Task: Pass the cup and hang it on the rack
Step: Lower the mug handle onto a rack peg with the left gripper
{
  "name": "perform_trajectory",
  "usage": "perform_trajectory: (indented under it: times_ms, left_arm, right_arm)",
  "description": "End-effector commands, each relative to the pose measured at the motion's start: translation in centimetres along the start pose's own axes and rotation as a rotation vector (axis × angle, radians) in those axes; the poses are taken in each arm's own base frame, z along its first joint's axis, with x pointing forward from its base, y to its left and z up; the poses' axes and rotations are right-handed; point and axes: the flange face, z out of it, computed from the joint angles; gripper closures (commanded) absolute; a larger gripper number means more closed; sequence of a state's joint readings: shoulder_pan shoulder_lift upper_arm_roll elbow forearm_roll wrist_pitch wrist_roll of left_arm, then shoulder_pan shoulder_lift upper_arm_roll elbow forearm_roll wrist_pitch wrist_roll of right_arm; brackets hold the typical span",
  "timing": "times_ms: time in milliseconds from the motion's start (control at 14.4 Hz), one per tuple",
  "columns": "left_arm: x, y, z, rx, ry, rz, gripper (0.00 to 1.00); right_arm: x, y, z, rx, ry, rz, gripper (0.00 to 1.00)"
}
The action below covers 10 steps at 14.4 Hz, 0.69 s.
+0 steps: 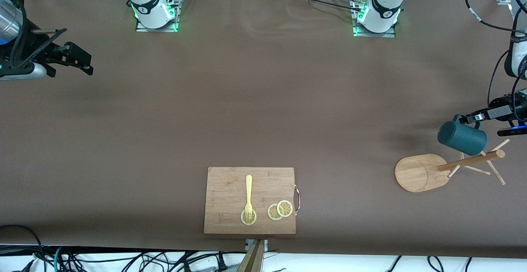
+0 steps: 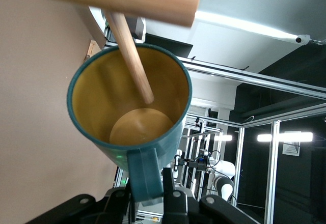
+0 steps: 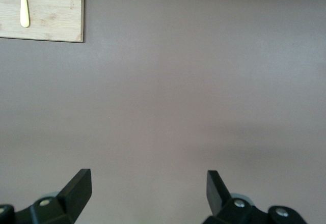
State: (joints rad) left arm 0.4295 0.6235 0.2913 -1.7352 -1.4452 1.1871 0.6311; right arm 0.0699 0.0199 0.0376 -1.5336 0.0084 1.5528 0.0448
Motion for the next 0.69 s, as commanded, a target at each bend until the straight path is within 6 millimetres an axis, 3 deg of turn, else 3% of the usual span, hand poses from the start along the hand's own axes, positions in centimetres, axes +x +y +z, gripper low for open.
perform_trajectory:
  times_ms: [0,278,555,625]
  left_arm:
    - [1.2,0.1,-1.0,-0.034,-0.01,0.035,1.0]
    - [1.9,-0.8,-1.5,-0.044,-0.013,0.052,0.97]
    - [2.8,-1.9,-1.7,-0.034,-0.011,0.05,0.81]
    - [2.9,-1.8,-1.8,-0.034,-0.009,0.052,0.8]
  right_arm:
    - [0.1,-0.1,-0.4,0.014,0.006,0.007,0.0]
    - [0.1,-0.1,-0.4,0.014,0.006,0.007,0.0]
    - [0.1,-0.1,-0.4,0.014,0.006,0.007,0.0]
    - [0.1,-0.1,-0.4,0.014,0.006,0.007,0.0]
